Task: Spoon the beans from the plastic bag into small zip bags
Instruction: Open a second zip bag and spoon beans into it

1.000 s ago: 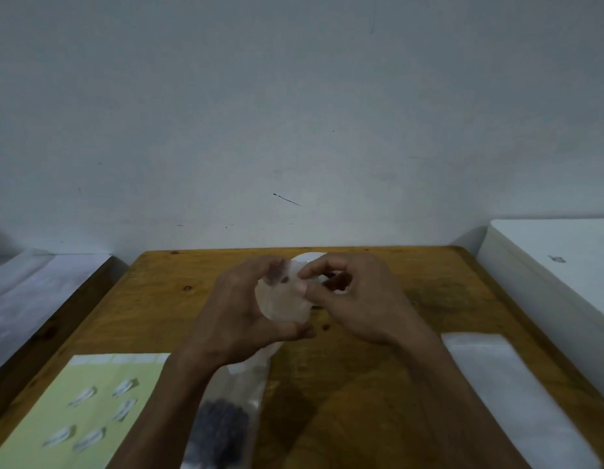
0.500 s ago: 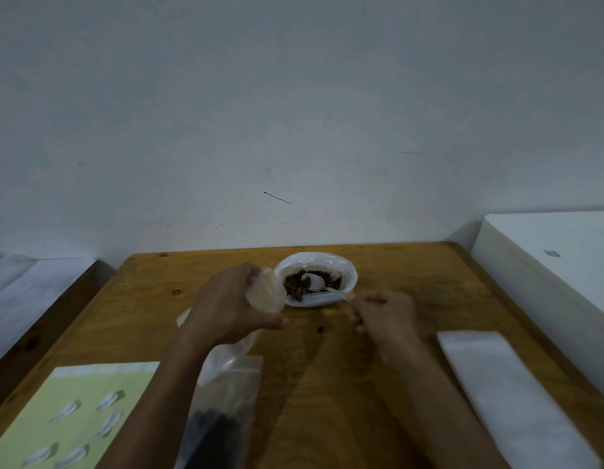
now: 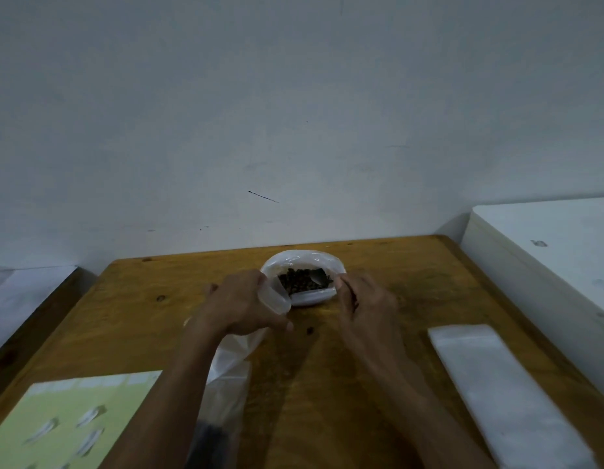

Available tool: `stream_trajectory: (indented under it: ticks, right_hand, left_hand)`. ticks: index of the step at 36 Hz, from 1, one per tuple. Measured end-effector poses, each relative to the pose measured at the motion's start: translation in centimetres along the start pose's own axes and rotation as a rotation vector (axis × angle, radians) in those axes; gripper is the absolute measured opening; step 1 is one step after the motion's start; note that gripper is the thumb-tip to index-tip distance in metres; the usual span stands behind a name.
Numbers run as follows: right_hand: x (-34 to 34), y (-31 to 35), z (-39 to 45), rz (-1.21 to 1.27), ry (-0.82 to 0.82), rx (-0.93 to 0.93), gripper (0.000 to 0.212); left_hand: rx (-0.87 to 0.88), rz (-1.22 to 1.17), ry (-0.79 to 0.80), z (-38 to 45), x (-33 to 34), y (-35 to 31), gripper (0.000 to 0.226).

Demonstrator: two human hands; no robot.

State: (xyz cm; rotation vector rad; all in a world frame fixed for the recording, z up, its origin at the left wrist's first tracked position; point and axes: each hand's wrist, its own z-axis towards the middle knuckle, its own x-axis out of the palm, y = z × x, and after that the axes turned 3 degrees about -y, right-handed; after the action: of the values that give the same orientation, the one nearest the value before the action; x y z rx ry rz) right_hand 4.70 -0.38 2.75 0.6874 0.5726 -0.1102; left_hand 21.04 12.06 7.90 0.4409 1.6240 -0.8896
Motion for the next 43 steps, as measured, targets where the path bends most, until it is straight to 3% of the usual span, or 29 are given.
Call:
stream_trajectory:
  ticks: [5,11,15,21,28,34,40,43]
  right_hand:
    - [0.4,0.4,-0.2,0.039,0.017,0.128,0.023]
    - [1.1,1.4,-0.1,0.506,-0.023,0.824,0.023]
    - [1.3,1.6,0.3,0.664,-0.092,1.001,0.018]
    - [0.5,1.6,0.8,0.705,-0.133,0.996,0.017]
    - [-1.0,2.1,0.6,0.723,-0.145,0.939,0.019]
    - [-3.2,3.0,0.7,0.759,-0.128,0.868,0.018]
    - [-4.6,4.9,1.1,0.762,-0.057,0.745,0.018]
    - [-4.6,6.0,0.8,0.635,0.022,0.573,0.020]
  left_hand:
    - [0.006,-0.040,-0.024,0.0,-0.3,-0.2,0.094]
    - [0.024,-0.071,-0.046,0.0,-0.4,-0.3,0.098]
    - [0.023,-0.095,-0.046,-0.2,-0.5,0.1,0.098]
    - [0.004,-0.142,-0.012,-0.1,-0.4,1.0,0.109]
    - [0.012,-0.136,-0.042,-0.9,0.3,1.1,0.104]
    - [0.031,-0.221,-0.078,-1.5,0.5,1.7,0.118]
    - [0.021,-0.275,-0.123,-1.7,0.4,1.7,0.111]
    - [0.012,-0.303,-0.142,-1.9,0.1,1.3,0.107]
